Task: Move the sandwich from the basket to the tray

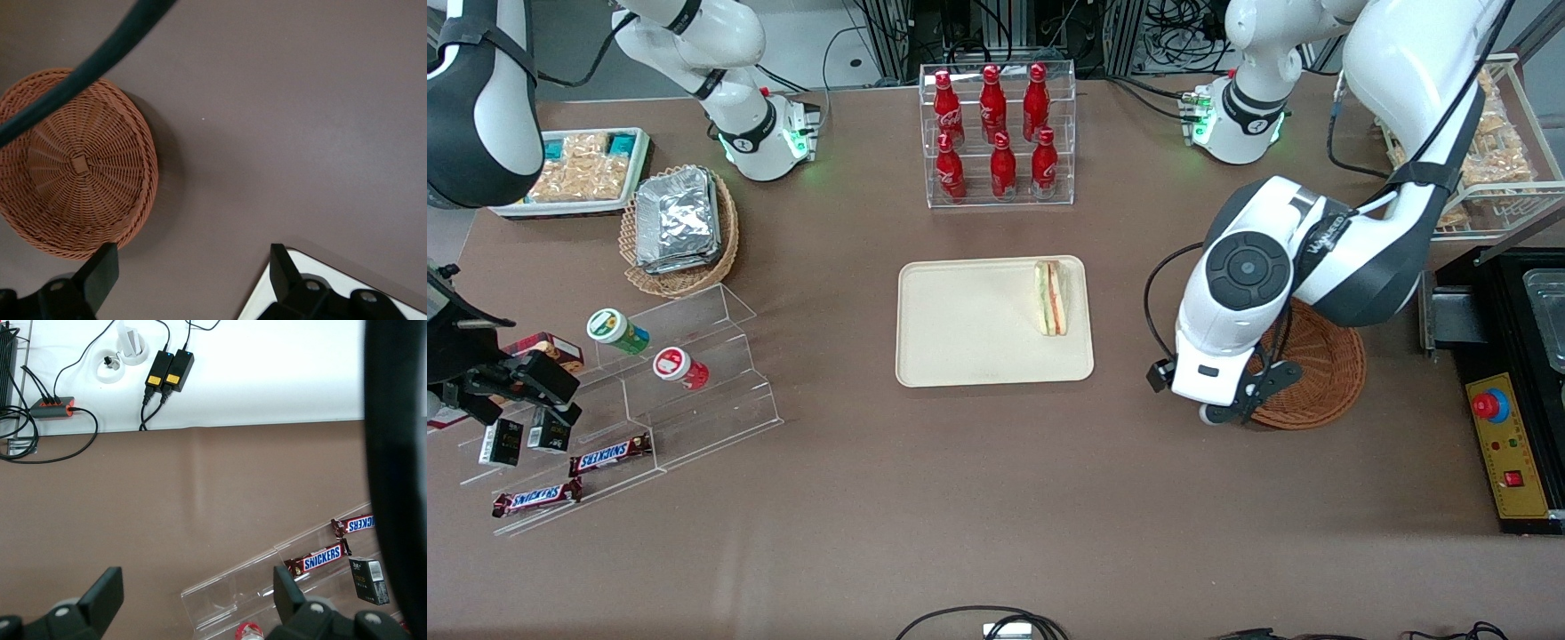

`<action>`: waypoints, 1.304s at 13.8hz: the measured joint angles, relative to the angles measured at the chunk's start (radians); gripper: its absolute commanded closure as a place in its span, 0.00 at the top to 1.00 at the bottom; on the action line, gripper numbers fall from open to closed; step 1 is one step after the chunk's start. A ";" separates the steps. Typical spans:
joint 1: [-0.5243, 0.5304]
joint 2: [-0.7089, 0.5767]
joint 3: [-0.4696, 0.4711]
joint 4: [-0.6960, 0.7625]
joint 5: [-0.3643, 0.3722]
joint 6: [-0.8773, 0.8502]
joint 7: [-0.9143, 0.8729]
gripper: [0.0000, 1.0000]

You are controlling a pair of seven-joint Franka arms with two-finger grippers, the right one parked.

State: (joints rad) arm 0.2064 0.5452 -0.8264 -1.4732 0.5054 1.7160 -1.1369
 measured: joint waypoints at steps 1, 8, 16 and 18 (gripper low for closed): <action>0.000 0.000 0.000 -0.002 0.000 -0.001 0.000 1.00; 0.014 -0.057 0.067 -0.009 -0.122 0.000 0.109 1.00; 0.015 -0.293 0.363 -0.024 -0.360 -0.109 0.622 1.00; 0.012 -0.348 0.434 -0.027 -0.397 -0.166 0.751 1.00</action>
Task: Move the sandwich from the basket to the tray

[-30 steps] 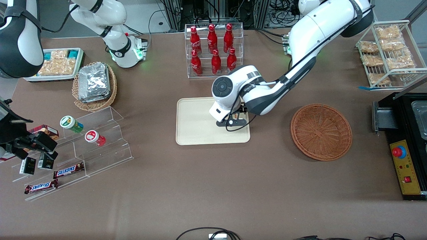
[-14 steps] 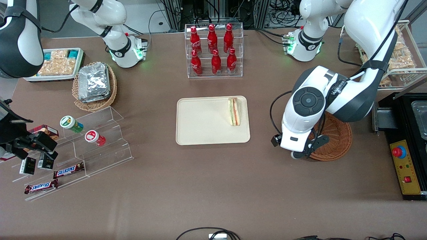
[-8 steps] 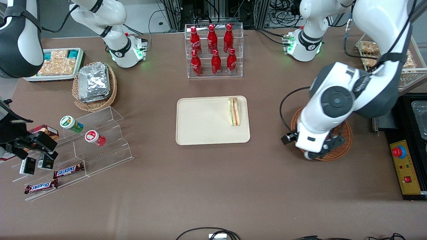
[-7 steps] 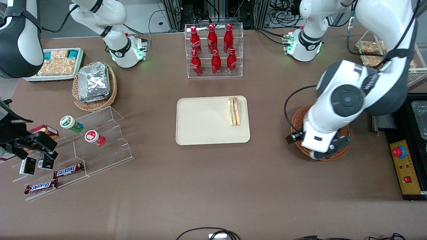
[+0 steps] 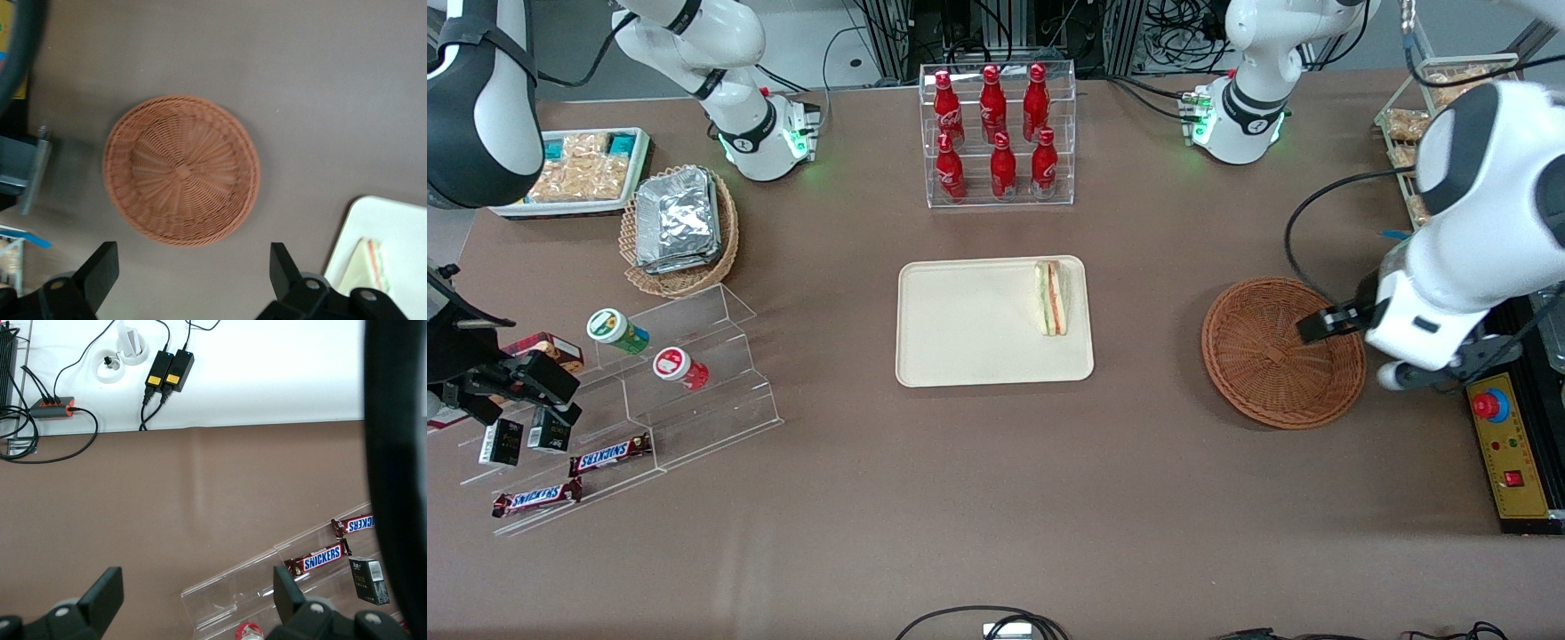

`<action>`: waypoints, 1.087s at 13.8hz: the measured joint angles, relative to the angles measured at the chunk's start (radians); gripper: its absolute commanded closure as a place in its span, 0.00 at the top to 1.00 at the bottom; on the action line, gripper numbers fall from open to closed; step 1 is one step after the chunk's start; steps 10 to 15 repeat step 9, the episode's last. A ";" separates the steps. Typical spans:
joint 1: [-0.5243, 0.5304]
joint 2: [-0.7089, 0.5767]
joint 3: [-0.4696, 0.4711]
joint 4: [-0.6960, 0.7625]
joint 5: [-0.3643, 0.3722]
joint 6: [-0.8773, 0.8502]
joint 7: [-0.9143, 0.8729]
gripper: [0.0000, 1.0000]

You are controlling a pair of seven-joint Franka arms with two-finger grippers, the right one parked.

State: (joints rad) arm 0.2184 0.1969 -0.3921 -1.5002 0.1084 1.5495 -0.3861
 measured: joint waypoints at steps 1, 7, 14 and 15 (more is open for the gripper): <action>-0.009 -0.027 0.044 -0.001 -0.015 -0.034 0.068 1.00; -0.095 -0.168 0.260 -0.007 -0.083 -0.152 0.387 1.00; -0.106 -0.178 0.260 -0.013 -0.083 -0.152 0.410 1.00; -0.106 -0.178 0.260 -0.013 -0.083 -0.152 0.410 1.00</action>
